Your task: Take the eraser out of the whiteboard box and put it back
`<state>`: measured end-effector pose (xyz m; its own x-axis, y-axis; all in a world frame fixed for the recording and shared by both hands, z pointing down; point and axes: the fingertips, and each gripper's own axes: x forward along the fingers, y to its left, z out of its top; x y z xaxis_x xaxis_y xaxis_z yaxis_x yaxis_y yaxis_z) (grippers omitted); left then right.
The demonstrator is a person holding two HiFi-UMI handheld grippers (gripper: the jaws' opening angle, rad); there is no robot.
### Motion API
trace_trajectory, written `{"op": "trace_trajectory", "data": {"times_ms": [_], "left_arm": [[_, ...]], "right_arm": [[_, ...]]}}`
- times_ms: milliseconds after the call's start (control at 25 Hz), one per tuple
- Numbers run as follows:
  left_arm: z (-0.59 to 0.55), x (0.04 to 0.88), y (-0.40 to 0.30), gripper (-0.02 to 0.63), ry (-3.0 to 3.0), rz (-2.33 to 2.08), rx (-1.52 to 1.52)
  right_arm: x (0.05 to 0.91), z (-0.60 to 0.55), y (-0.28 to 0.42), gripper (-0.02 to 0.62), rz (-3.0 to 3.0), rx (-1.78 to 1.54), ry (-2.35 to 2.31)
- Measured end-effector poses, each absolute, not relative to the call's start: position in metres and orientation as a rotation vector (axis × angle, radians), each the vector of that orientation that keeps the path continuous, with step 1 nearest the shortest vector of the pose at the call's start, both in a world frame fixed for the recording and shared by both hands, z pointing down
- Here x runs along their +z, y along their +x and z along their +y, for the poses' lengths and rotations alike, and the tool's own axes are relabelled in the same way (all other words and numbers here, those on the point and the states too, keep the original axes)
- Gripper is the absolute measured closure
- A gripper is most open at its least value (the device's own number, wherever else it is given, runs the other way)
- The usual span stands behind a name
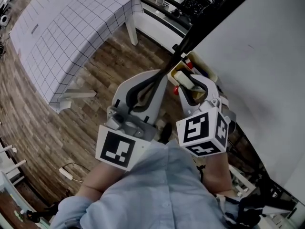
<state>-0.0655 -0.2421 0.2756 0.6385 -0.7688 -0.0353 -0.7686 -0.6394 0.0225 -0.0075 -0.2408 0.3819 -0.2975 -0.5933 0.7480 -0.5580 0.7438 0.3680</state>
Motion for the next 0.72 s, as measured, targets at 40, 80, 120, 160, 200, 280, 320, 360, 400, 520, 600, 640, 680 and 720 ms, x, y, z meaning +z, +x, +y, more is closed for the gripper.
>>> {"op": "trace_trajectory", "data": {"times_ms": [40, 80, 120, 160, 200, 280, 320, 360, 400, 520, 600, 640, 680, 720], "left_arm": [[-0.243, 0.276, -0.067, 0.607, 2.837, -1.333, -0.065], [-0.243, 0.276, -0.068, 0.607, 2.835, -1.334, -0.067], [-0.244, 0.276, -0.069, 0.607, 2.832, -1.336, -0.070], [-0.244, 0.277, -0.071, 0.607, 2.830, -1.338, -0.072], [-0.244, 0.277, -0.071, 0.607, 2.828, -1.340, -0.072], [-0.242, 0.276, -0.072, 0.607, 2.828, -1.342, -0.071], [-0.241, 0.275, -0.072, 0.607, 2.831, -1.343, -0.072], [-0.240, 0.274, -0.072, 0.607, 2.833, -1.346, -0.073], [-0.238, 0.273, -0.072, 0.607, 2.835, -1.349, -0.075], [-0.235, 0.269, -0.070, 0.607, 2.847, -1.358, -0.079], [-0.231, 0.266, -0.067, 0.607, 2.855, -1.361, -0.078], [-0.229, 0.265, -0.066, 0.607, 2.858, -1.362, -0.076], [-0.226, 0.263, -0.064, 0.607, 2.863, -1.364, -0.075], [-0.223, 0.260, -0.063, 0.607, 2.868, -1.367, -0.074]], "right_arm": [[0.384, -0.241, -0.008, 0.463, -1.969, -0.038, 0.870], [0.387, -0.242, -0.009, 0.462, -1.966, -0.031, 0.865], [0.389, -0.242, -0.009, 0.462, -1.961, -0.026, 0.858], [0.392, -0.243, -0.010, 0.460, -1.956, -0.024, 0.853], [0.393, -0.243, -0.010, 0.459, -1.953, -0.024, 0.850], [0.394, -0.243, -0.011, 0.457, -1.951, -0.027, 0.845], [0.393, -0.242, -0.012, 0.456, -1.953, -0.028, 0.842], [0.392, -0.241, -0.012, 0.456, -1.957, -0.029, 0.841], [0.390, -0.241, -0.011, 0.456, -1.963, -0.029, 0.842], [0.382, -0.241, -0.011, 0.456, -2.002, -0.032, 0.869], [0.376, -0.239, -0.011, 0.457, -2.030, -0.038, 0.886], [0.372, -0.236, -0.011, 0.457, -2.045, -0.037, 0.889], [0.368, -0.233, -0.010, 0.457, -2.065, -0.034, 0.893], [0.363, -0.230, -0.010, 0.457, -2.090, -0.030, 0.902]]}}
